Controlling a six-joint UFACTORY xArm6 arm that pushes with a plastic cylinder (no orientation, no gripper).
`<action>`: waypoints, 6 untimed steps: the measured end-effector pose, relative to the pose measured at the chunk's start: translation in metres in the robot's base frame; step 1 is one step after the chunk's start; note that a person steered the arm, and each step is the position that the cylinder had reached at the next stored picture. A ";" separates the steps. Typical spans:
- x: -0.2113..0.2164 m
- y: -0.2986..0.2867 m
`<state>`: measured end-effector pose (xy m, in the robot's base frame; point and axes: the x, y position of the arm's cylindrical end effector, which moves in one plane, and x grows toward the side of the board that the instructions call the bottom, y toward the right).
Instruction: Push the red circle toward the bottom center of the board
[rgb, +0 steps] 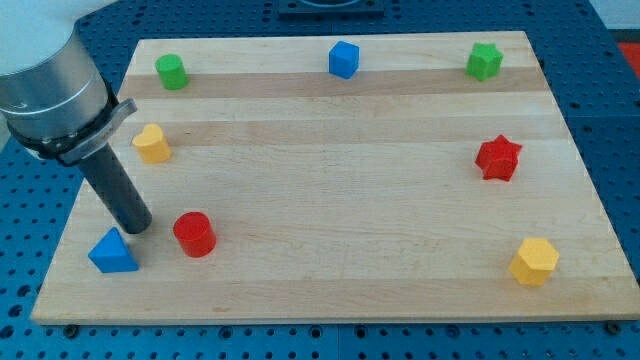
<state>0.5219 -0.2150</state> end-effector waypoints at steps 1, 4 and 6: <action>0.001 0.026; 0.026 0.151; 0.008 0.149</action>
